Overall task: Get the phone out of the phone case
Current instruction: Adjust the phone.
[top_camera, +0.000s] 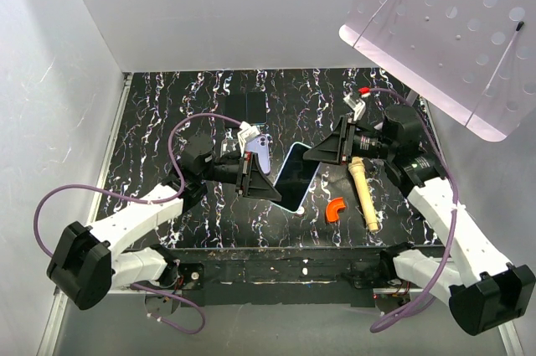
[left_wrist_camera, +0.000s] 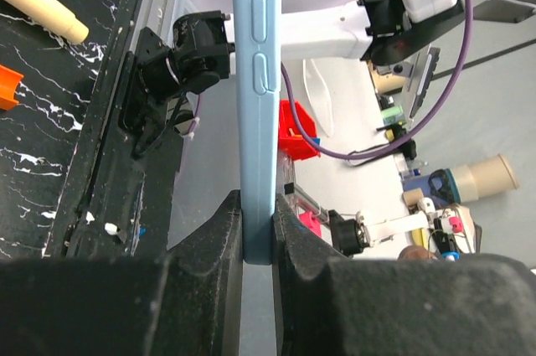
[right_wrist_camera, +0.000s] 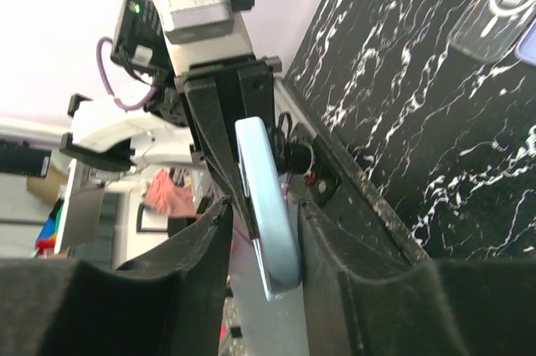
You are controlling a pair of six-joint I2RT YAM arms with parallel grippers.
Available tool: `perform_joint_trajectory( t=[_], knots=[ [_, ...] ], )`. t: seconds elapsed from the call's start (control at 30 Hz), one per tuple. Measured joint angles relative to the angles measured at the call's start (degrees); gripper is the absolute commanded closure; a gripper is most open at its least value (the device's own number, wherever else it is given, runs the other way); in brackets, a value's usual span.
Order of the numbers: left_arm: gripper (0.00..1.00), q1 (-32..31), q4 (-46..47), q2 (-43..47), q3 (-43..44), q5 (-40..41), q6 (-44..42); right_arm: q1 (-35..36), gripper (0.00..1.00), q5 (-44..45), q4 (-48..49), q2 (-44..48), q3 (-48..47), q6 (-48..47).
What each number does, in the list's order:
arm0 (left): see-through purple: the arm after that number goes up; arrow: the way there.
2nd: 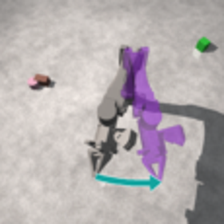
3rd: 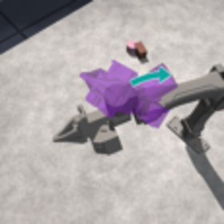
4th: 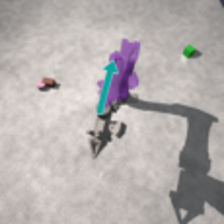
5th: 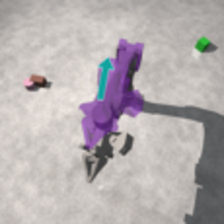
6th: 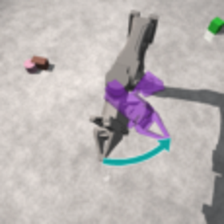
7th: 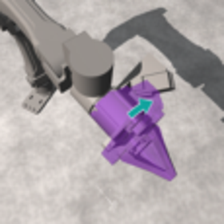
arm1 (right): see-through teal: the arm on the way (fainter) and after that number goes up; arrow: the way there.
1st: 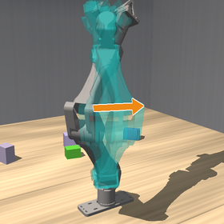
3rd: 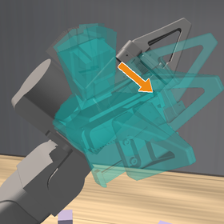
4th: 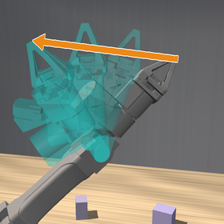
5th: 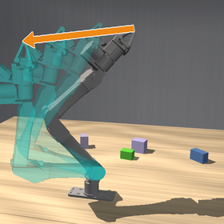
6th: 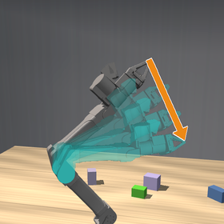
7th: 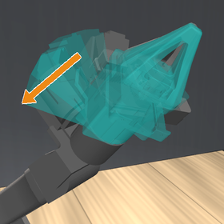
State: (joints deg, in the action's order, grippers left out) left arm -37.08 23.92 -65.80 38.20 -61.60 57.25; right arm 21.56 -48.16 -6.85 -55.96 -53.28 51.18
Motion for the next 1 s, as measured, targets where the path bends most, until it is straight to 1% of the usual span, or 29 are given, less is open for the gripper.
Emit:
perform_joint_trajectory(
  t=[0.03, 0.07, 0.23, 0.4, 0.57, 0.67, 0.73, 0.8, 0.83, 0.87, 0.9, 0.97, 1.0],
  knots=[
    [1.00, -0.02, -1.51, 0.15, 0.50, -0.46, -1.29, -0.09, 0.69, -1.20, -0.42, -0.61, -0.22, -0.35],
    [1.00, -0.04, -2.95, 0.26, 0.98, -0.81, -2.45, -0.09, 0.69, -2.78, -0.74, -1.27, -0.35, -0.87],
    [1.00, -0.13, -6.38, 0.39, 1.77, -2.10, -5.29, -0.17, 0.64, -7.78, -2.47, -2.86, -0.50, -2.40],
    [1.00, -0.17, -5.49, 0.39, 1.77, -2.49, -4.68, -0.17, 0.64, -10.23, -2.56, -2.89, -0.50, -3.15],
    [1.00, -0.17, -4.17, 0.37, 1.86, -2.62, -3.48, -0.17, 0.74, -11.65, -0.22, -2.97, 0.04, -1.86],
    [1.00, -0.17, -2.62, 0.20, 1.97, -2.84, -1.40, -0.17, 0.86, -12.72, 3.17, -3.04, 0.90, -0.66],
    [1.00, -0.15, -1.27, -0.17, 1.97, -3.34, 0.09, -0.17, 0.99, -13.20, 5.73, -3.08, 1.44, -0.13],
    [0.99, -0.13, -0.37, -0.33, 1.97, -3.54, 1.05, -0.17, 0.99, -13.62, 7.45, -3.26, 1.77, 0.98],
    [0.85, -0.13, -0.09, -0.35, 1.97, -3.56, 1.40, -0.17, 0.99, -13.68, 8.02, -3.34, 1.77, 1.33],
    [0.75, -0.11, 0.09, -0.35, 2.01, -3.56, 1.60, -0.20, 0.99, -13.66, 8.55, -3.39, 1.79, 1.73],
    [0.62, -0.11, 0.02, -0.37, 2.10, -3.52, 1.57, -0.20, 0.99, -13.51, 8.92, -3.37, 1.81, 2.08],
    [0.49, -0.13, -0.74, -0.35, 2.69, -2.78, 0.61, -0.17, 0.99, -12.37, 9.51, -3.06, 2.27, 2.97],
    [0.46, -0.17, -1.20, -0.33, 3.02, -2.05, 0.22, -0.15, 0.99, -11.58, 9.70, -2.89, 2.58, 3.34]
  ],
)
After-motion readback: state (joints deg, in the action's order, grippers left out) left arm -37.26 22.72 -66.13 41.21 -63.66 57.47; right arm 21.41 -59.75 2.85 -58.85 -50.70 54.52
